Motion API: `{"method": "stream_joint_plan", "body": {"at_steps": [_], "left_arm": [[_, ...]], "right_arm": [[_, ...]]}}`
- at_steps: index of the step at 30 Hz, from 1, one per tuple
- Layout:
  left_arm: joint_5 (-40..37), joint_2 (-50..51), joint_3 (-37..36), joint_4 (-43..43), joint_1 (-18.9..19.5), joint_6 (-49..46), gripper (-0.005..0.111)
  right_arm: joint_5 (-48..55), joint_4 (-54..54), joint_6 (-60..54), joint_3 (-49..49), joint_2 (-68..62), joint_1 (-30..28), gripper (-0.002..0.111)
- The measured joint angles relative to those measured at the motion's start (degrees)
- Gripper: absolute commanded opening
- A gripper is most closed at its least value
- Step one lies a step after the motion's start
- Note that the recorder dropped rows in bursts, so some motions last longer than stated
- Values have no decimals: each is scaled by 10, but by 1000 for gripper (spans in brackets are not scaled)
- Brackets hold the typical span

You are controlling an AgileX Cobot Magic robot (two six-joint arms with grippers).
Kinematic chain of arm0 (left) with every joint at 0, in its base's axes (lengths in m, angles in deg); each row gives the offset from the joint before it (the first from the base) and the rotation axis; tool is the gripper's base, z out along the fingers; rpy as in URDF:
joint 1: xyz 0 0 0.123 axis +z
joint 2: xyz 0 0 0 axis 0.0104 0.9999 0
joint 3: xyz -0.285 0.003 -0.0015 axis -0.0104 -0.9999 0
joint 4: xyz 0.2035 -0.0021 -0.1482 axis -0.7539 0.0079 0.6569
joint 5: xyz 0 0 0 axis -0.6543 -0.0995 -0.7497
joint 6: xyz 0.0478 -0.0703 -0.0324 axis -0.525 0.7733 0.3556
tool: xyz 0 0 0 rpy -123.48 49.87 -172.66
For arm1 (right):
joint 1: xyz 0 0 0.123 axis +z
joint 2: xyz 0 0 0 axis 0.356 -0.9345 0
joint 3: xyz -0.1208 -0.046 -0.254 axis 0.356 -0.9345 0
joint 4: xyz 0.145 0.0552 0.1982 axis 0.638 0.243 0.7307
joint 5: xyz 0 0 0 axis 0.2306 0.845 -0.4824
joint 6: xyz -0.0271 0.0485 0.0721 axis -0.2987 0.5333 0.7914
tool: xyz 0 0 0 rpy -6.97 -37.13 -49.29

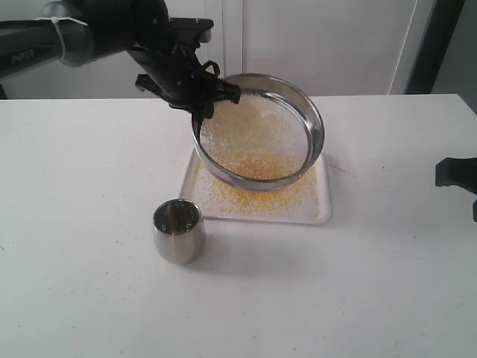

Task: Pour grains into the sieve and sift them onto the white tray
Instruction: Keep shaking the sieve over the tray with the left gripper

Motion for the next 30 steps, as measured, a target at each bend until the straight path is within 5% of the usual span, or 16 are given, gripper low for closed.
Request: {"method": "stream_joint_plan", "body": {"at_steps": [16, 30], "left_arm": [[-1, 23, 33, 0, 8, 27, 0], [-83, 41, 36, 66, 13, 58, 0]], "right_arm": [[0, 0, 1, 0, 0, 0, 0], [0, 0, 1, 0, 0, 0, 0]]}}
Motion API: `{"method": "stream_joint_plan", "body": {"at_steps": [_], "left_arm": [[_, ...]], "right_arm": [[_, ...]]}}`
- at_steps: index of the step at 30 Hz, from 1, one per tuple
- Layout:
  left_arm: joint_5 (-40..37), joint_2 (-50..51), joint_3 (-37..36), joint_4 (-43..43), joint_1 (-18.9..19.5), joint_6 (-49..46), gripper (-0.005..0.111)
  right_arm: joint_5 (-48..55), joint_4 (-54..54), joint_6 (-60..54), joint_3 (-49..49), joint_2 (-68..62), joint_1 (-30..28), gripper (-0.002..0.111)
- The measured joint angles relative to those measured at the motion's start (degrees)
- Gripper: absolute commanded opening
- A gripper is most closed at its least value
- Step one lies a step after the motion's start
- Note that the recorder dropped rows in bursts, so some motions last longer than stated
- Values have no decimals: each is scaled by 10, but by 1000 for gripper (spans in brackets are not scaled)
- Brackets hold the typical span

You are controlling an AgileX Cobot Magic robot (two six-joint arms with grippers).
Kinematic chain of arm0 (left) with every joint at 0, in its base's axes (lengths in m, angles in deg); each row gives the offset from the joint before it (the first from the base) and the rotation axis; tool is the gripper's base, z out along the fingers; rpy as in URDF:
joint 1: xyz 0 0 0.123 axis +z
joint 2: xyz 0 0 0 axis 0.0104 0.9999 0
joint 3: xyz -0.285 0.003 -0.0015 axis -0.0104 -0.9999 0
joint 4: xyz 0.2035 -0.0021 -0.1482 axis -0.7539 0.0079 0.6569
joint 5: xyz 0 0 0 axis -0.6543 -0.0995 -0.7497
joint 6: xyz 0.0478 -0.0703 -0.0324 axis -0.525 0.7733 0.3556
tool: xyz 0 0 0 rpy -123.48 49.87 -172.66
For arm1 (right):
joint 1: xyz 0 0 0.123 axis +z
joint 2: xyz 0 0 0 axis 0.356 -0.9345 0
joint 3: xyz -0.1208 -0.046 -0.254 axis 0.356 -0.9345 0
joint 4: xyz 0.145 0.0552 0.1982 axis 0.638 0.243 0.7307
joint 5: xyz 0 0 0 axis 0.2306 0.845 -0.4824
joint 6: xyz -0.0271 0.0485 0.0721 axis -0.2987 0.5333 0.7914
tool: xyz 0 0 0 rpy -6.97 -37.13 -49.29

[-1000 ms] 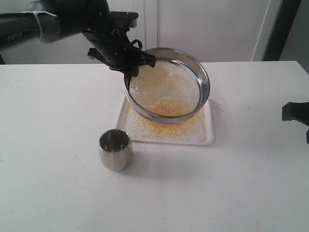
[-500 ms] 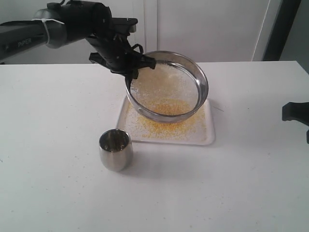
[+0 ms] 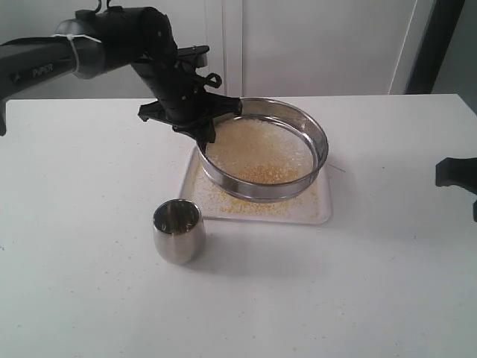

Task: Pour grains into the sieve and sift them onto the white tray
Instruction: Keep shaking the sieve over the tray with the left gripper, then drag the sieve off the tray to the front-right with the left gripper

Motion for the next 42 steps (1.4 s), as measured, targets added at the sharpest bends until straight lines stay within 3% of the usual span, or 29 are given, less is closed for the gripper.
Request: {"method": "stream_joint_plan", "body": {"at_steps": [23, 42], "left_arm": [[-32, -5, 0, 0, -6, -37, 0], [-110, -11, 0, 54, -94, -168, 0]], "right_arm": [[0, 0, 0, 0, 0, 0, 0], [0, 0, 0, 0, 0, 0, 0]]}}
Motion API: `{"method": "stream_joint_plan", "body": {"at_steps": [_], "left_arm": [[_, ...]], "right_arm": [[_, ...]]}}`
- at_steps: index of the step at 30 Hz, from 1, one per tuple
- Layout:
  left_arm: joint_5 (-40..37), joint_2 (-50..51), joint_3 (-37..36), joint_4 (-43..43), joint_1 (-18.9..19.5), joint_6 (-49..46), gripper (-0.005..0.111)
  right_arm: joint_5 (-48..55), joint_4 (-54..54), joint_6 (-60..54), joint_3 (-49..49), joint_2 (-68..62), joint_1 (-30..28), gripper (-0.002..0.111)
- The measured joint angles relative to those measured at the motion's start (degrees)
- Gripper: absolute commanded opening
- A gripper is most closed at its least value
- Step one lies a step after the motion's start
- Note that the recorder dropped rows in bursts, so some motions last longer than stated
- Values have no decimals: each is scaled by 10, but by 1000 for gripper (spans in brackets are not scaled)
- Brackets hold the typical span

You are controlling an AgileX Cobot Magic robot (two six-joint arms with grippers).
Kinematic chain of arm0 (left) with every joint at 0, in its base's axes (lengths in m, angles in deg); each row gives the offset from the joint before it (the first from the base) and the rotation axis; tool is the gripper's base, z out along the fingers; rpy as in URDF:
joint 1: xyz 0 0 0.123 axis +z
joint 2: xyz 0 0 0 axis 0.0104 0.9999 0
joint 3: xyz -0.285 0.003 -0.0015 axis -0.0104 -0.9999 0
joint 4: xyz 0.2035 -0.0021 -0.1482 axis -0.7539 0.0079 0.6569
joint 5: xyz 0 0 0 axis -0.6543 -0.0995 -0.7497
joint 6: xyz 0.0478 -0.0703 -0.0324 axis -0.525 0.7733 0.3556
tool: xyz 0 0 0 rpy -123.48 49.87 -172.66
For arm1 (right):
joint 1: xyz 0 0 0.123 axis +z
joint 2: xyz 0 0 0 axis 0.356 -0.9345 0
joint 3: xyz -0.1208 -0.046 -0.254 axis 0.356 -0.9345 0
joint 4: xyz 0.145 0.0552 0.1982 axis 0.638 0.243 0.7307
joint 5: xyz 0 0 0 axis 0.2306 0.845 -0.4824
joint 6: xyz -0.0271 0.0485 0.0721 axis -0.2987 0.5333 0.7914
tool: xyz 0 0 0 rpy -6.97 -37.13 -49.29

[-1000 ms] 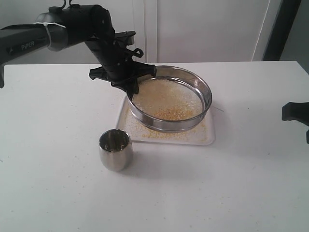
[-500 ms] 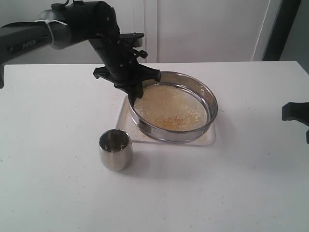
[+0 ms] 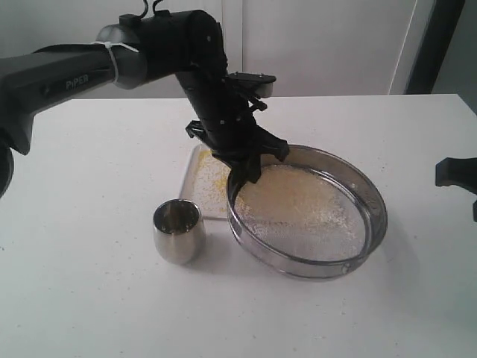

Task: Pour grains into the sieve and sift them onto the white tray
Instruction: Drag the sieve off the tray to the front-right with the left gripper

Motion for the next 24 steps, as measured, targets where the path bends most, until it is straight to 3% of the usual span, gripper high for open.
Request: {"method": "stream_joint_plan", "body": {"at_steps": [6, 24], "left_arm": [[-10, -2, -34, 10, -43, -45, 0], [91, -65, -197, 55, -58, -101, 0]], "right_arm": [[0, 0, 10, 0, 0, 0, 0], [0, 0, 12, 0, 0, 0, 0]]}}
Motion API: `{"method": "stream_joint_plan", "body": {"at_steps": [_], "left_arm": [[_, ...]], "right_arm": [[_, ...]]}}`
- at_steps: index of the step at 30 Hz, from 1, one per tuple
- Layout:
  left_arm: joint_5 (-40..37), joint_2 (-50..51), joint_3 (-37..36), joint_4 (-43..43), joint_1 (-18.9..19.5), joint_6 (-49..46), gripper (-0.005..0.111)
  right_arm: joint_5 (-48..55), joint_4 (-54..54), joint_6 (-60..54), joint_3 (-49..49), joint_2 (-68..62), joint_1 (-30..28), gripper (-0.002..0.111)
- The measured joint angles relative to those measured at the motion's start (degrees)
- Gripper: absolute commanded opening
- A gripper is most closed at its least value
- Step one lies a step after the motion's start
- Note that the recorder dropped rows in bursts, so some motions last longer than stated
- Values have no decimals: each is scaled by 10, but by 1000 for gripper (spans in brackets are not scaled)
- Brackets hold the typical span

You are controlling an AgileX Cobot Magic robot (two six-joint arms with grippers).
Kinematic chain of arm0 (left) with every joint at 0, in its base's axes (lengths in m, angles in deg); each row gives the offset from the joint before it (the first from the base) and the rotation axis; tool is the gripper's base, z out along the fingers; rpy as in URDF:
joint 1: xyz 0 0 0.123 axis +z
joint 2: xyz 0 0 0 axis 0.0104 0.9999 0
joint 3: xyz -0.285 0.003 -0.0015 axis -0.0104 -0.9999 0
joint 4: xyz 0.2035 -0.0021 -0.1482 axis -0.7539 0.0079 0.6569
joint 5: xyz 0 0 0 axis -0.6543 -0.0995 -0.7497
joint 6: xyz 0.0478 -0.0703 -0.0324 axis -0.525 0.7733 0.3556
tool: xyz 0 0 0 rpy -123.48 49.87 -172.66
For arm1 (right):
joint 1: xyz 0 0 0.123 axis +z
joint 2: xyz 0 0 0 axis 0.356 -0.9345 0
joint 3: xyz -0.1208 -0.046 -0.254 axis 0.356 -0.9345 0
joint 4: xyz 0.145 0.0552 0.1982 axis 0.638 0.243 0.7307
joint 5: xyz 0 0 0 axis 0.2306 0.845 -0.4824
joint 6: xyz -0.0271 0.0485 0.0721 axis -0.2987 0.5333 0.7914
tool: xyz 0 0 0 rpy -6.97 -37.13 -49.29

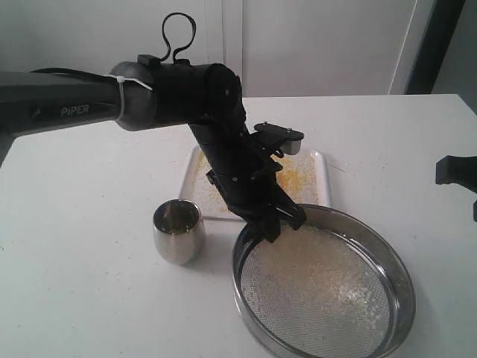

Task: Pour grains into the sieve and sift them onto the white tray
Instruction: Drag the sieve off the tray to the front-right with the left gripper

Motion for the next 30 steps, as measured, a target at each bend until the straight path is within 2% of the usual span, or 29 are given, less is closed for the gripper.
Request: {"method": "stream_joint_plan", "body": {"at_steps": [14, 19, 30], "left_arm": [[38, 21, -33, 8, -4, -23, 0], [73, 23, -33, 5, -4, -24, 0], [85, 23, -33, -14, -5, -24, 0]], "right_arm": [[0, 0, 0, 0, 0, 0, 0], [0, 0, 0, 0, 0, 0, 0], [0, 0, 0, 0, 0, 0, 0]]}}
